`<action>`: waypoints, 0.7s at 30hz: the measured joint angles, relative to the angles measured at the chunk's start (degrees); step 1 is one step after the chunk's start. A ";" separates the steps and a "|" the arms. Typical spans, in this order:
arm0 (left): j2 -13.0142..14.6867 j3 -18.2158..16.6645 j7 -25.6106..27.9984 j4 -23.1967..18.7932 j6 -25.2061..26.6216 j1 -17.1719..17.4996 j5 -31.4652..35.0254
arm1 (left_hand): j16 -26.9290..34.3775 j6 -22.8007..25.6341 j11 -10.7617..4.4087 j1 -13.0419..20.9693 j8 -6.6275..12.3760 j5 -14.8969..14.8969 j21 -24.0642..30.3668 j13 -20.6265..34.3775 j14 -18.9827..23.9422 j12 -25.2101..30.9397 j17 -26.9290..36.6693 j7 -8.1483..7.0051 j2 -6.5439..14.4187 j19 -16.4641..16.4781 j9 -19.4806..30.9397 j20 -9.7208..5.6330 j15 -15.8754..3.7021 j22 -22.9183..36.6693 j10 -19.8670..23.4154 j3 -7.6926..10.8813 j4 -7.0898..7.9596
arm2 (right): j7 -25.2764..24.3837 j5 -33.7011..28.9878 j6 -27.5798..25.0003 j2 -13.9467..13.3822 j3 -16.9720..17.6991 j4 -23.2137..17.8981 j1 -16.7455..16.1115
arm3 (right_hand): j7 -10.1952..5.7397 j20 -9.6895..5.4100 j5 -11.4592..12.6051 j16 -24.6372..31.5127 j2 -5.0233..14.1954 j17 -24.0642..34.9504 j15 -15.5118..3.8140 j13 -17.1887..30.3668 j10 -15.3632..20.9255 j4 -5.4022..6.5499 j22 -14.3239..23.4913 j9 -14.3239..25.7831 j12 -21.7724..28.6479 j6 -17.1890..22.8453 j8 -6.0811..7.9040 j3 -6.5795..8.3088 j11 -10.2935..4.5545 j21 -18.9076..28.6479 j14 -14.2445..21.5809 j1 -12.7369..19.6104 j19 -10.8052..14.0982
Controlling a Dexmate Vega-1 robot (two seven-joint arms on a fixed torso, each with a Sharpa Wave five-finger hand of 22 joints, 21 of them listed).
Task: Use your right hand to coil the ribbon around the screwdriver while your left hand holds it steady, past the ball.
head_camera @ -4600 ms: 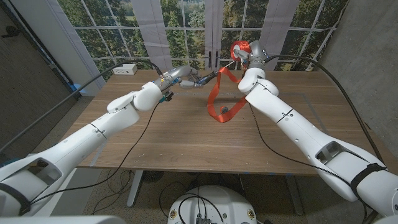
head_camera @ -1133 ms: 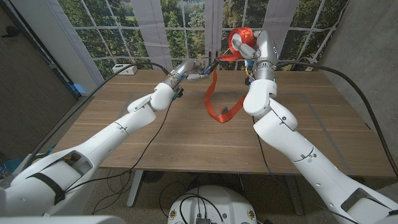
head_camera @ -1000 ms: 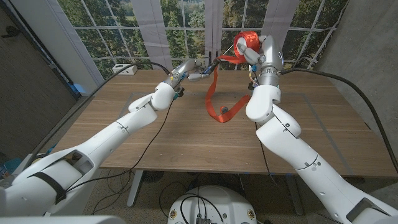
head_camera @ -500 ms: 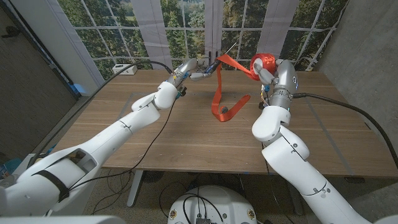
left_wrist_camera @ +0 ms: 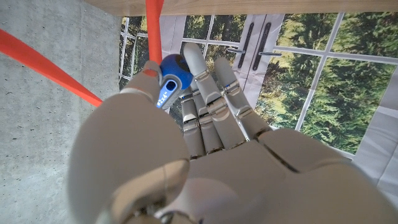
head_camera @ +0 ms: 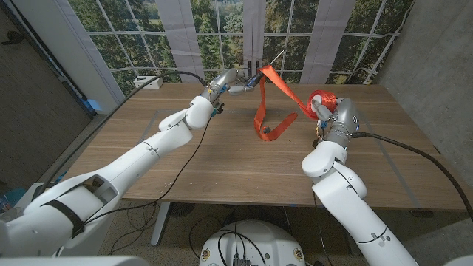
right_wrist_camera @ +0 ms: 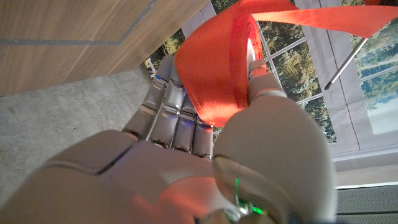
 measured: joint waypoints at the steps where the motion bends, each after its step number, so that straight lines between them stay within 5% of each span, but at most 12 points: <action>1: 0.03 0.02 -0.26 0.08 -0.54 -0.05 -0.23 | 0.00 0.16 0.00 0.00 -0.02 -0.10 0.00 0.00 0.00 0.00 0.00 0.15 0.00 0.00 0.00 0.00 0.00 0.00 0.00 0.00 0.00 | 0.08 0.85 0.19 0.10 0.57 1.37 0.37 | 0.00 0.00 0.00 0.00 0.00 0.00 0.00 0.00 0.00 -0.01 -0.05 0.00 0.00 0.00 0.00 -0.01 0.00 0.00 0.00 0.00 0.00; 21: 1.65 -0.52 -5.67 0.94 -6.85 -0.71 -4.08 | 0.05 0.32 0.00 0.00 -0.71 0.12 0.00 0.45 -0.02 -0.45 0.02 0.31 0.00 0.00 1.53 0.00 -0.03 0.00 0.00 0.00 0.00 | 2.73 7.01 5.90 -2.31 -1.41 15.65 12.18 | 0.00 0.00 -0.08 0.22 0.00 -0.07 0.00 0.00 0.00 -0.02 -0.28 0.00 0.00 0.00 0.00 -0.02 0.00 0.44 0.00 0.00 0.00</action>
